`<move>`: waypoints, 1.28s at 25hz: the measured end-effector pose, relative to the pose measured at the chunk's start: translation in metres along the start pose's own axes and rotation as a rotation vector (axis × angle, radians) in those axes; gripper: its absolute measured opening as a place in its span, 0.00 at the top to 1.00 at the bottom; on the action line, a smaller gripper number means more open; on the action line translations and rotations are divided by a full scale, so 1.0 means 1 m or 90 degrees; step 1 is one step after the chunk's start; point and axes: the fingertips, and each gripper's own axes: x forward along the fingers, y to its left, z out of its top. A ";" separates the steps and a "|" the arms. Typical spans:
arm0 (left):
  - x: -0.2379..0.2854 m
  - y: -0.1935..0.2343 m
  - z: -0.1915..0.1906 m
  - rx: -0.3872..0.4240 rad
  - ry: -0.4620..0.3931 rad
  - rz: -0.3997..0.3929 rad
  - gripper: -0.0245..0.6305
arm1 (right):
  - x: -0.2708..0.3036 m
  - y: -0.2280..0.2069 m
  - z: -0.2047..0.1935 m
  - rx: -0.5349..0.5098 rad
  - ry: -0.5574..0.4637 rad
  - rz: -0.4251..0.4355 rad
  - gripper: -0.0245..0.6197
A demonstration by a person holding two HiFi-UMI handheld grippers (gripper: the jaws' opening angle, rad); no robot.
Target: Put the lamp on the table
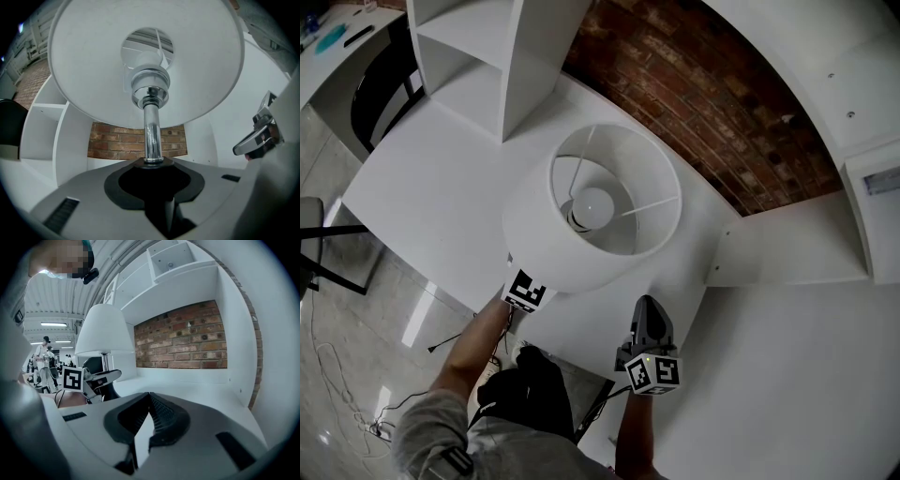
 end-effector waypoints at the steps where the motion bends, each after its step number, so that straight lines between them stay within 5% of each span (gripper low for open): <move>1: 0.000 0.000 0.000 0.000 -0.001 0.000 0.80 | -0.002 0.001 0.000 -0.002 0.000 -0.001 0.93; 13: -0.002 -0.004 0.002 0.018 0.001 -0.002 0.79 | -0.021 0.006 0.002 -0.003 -0.002 -0.016 0.93; 21: -0.013 -0.003 0.009 0.009 -0.039 -0.008 0.53 | -0.029 0.008 -0.005 0.003 0.004 -0.025 0.93; 32: -0.039 -0.001 0.004 0.004 0.012 -0.013 0.52 | -0.031 0.024 0.000 0.009 -0.003 -0.016 0.93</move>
